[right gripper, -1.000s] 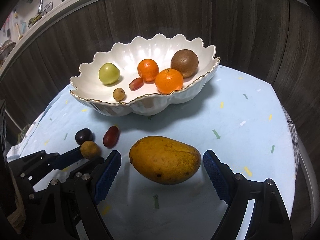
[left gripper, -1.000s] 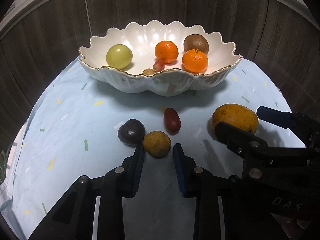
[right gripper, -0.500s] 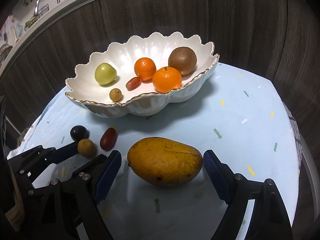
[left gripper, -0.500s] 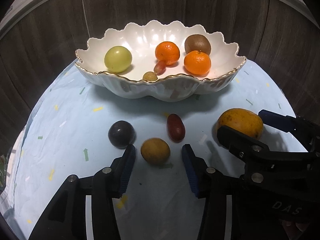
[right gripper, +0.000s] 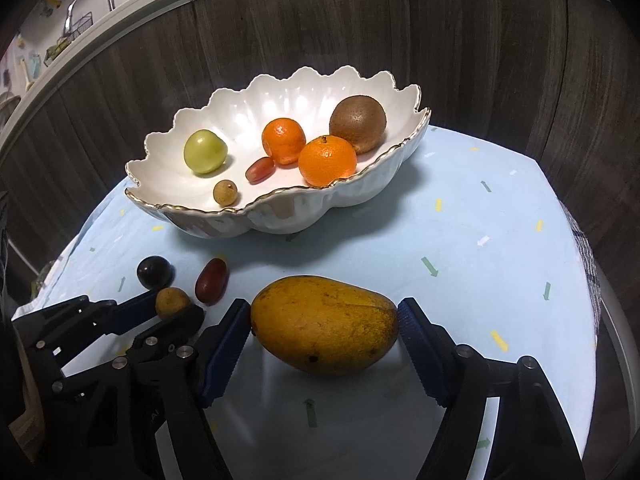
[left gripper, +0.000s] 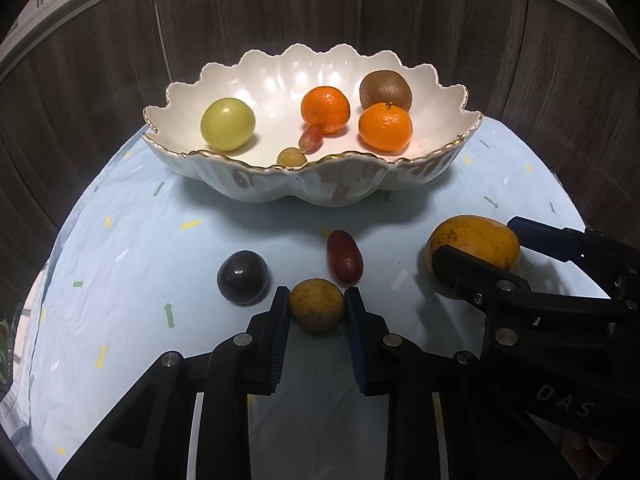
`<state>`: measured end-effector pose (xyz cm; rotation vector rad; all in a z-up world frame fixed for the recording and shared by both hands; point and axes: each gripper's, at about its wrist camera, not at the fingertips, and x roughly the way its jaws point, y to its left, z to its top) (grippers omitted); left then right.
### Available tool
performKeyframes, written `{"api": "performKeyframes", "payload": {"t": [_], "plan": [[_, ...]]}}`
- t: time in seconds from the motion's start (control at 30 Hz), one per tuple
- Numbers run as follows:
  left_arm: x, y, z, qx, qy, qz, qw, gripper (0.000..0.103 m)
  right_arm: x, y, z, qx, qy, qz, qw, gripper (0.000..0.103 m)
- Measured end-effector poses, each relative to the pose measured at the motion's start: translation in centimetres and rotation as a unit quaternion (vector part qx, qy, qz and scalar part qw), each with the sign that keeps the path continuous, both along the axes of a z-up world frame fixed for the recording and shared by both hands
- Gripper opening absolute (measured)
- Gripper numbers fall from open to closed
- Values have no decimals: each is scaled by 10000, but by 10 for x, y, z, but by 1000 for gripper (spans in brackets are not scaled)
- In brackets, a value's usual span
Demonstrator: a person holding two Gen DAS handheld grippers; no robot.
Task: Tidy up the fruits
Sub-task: 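Grasp the small brown potato-like fruit with the left tool while the right tool grasps the mango, then lift the brown fruit and the mango off the cloth with both tools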
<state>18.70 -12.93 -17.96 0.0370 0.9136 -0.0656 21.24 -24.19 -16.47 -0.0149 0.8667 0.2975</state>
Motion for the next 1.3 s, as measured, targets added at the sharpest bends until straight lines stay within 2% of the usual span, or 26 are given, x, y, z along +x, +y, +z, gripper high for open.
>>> {"api": "performKeyframes", "payload": {"t": [0.63,1.3], "plan": [[-16,5,28,-17,-228,-169,9996,27,-27,2,26,166,-168,-343,9991,71],[-19,3,30,42,-155,-268,9995,27,-35,5,31,121,-110,-339,9993,67]]}}
